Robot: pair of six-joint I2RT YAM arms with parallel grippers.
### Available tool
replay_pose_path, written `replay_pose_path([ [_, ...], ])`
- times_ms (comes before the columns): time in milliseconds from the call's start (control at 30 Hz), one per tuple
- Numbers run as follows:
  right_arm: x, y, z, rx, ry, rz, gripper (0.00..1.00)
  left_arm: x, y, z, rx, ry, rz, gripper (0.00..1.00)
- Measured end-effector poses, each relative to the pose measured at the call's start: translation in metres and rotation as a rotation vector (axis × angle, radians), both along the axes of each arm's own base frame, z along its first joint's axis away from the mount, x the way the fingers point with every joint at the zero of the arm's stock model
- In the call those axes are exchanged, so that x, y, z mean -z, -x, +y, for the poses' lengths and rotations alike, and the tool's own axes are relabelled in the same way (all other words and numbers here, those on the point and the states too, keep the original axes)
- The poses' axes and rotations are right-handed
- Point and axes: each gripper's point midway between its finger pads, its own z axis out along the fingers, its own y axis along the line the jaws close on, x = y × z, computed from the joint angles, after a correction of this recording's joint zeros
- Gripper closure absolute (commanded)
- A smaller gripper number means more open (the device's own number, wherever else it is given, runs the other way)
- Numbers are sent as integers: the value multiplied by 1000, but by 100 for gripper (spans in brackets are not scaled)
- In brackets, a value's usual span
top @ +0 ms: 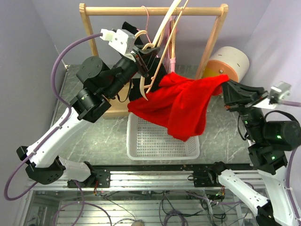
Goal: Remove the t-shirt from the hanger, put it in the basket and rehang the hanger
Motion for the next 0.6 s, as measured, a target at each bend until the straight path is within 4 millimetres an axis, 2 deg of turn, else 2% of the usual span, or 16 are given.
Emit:
replay_pose_path([
  [233,-73,27,-17,17,-107,-191,100,0,-2,3,-18,1,-3,93],
  [300,-85,32,-19,14,-124,-227,100,1,-2,3,-22,-2,-3,93],
  [433,-89,29,-15,-1,-133,-243,100,2,-4,4,-30,-9,-7,93],
  [600,-68,5,6,-50,-112,-185,100,3,-6,6,-52,-20,-12,93],
])
